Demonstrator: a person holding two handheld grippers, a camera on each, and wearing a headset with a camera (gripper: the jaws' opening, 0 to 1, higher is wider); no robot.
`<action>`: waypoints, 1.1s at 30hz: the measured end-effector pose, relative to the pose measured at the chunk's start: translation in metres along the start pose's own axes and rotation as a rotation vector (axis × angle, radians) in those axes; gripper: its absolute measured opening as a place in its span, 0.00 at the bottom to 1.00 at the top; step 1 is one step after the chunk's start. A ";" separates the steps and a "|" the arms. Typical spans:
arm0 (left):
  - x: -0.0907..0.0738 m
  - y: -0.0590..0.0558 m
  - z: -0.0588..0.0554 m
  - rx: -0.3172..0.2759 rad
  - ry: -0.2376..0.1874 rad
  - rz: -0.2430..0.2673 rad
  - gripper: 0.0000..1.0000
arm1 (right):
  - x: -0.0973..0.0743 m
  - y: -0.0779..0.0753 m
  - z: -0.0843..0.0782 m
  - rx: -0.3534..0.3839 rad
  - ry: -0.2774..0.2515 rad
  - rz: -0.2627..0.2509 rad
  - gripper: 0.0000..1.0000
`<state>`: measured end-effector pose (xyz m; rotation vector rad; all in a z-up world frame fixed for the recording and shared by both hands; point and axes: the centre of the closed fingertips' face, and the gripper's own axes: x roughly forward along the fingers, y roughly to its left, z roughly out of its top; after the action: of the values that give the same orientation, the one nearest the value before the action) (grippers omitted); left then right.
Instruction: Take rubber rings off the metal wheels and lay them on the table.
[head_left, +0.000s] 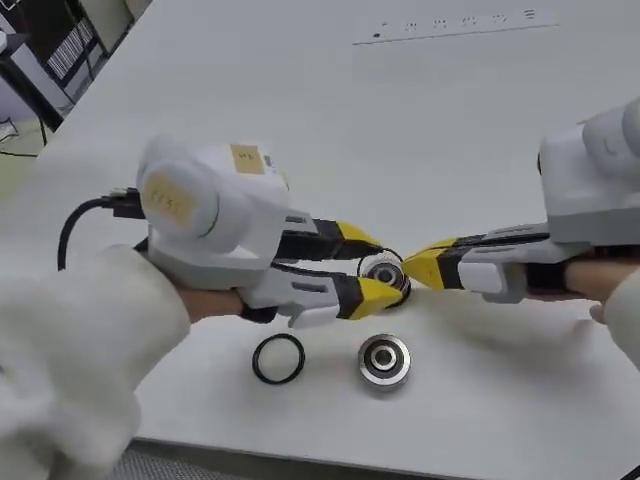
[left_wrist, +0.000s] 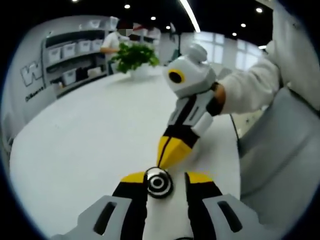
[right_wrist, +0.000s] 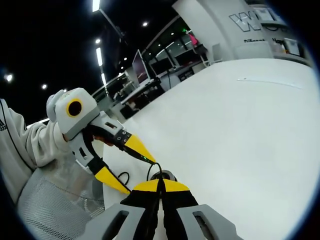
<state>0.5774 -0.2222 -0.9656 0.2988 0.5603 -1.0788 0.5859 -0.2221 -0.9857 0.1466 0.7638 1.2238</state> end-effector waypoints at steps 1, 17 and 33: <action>-0.003 -0.001 0.004 0.011 -0.011 -0.004 0.35 | -0.001 0.001 0.001 0.000 -0.002 -0.001 0.00; -0.084 -0.015 0.043 0.117 -0.093 0.052 0.66 | -0.030 0.033 0.009 -0.037 -0.008 -0.028 0.00; -0.159 -0.023 0.010 0.104 -0.128 0.150 0.72 | -0.028 0.081 0.008 -0.076 0.053 -0.014 0.00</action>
<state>0.5037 -0.1191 -0.8660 0.3542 0.3621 -0.9753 0.5234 -0.2151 -0.9276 0.0469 0.7616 1.2456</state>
